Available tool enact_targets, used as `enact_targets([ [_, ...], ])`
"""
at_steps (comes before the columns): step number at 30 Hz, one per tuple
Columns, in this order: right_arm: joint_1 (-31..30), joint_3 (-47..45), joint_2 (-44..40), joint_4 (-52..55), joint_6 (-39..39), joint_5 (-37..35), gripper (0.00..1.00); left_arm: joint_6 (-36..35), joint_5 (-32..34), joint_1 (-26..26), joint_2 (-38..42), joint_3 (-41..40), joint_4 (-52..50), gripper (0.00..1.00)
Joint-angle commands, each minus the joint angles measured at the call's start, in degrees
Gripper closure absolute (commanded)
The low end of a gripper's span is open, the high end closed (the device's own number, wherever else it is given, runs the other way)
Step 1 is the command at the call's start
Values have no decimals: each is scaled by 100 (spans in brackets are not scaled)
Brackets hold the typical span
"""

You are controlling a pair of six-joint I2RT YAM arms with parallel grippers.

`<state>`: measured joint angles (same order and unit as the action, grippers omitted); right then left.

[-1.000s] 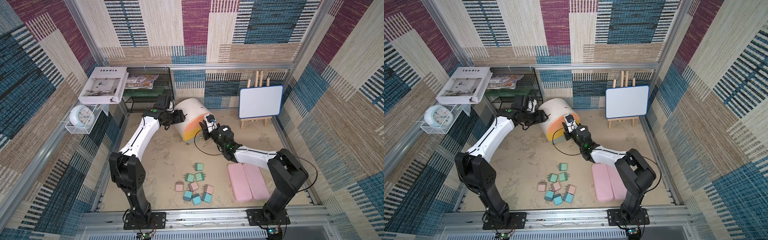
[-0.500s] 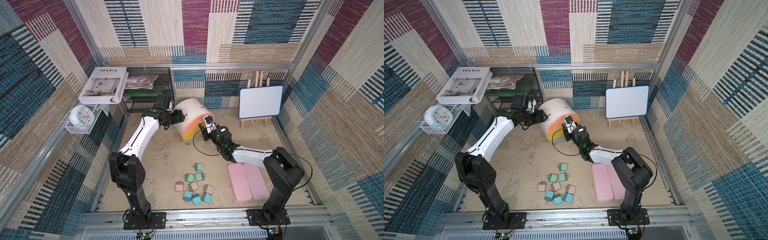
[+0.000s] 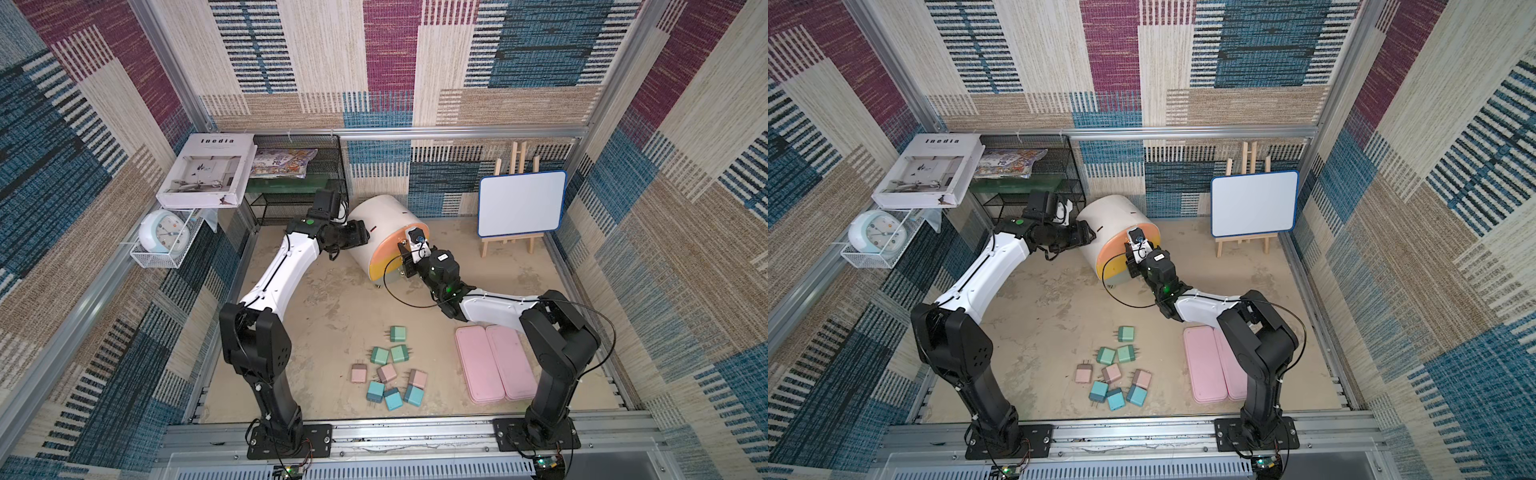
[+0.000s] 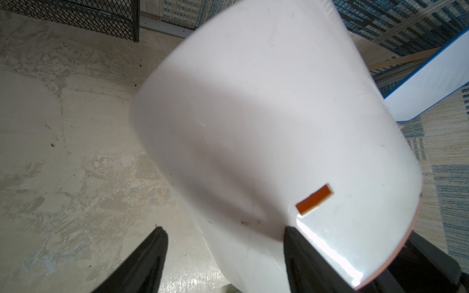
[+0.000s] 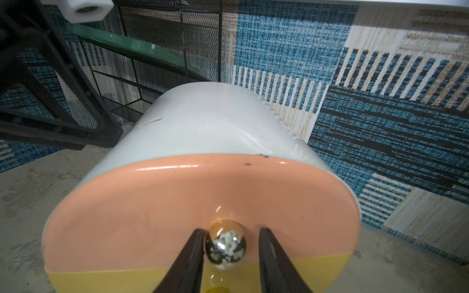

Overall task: Place the plugs into the drawer by color
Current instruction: Open the drawer in the storage box.

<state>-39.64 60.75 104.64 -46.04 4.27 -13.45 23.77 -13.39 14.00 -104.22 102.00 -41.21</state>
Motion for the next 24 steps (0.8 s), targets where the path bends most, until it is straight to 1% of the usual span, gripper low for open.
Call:
enact_targets([
  [1,-8,34,5,-177,37,-33,64,-45,3,-11,-45,-4,-92,24],
  [6,-14,9,-89,-110,38,-13,70,-47,-6,-36,-63,9,-84,24],
  [14,-15,-166,-407,216,4,196,85,-30,-59,-108,-36,13,-84,24],
  [18,-42,-421,-699,356,-122,291,87,-13,-93,-122,-45,14,-92,24],
  [24,-179,-1001,-1186,477,-287,144,87,14,-127,-126,-46,13,-89,24],
])
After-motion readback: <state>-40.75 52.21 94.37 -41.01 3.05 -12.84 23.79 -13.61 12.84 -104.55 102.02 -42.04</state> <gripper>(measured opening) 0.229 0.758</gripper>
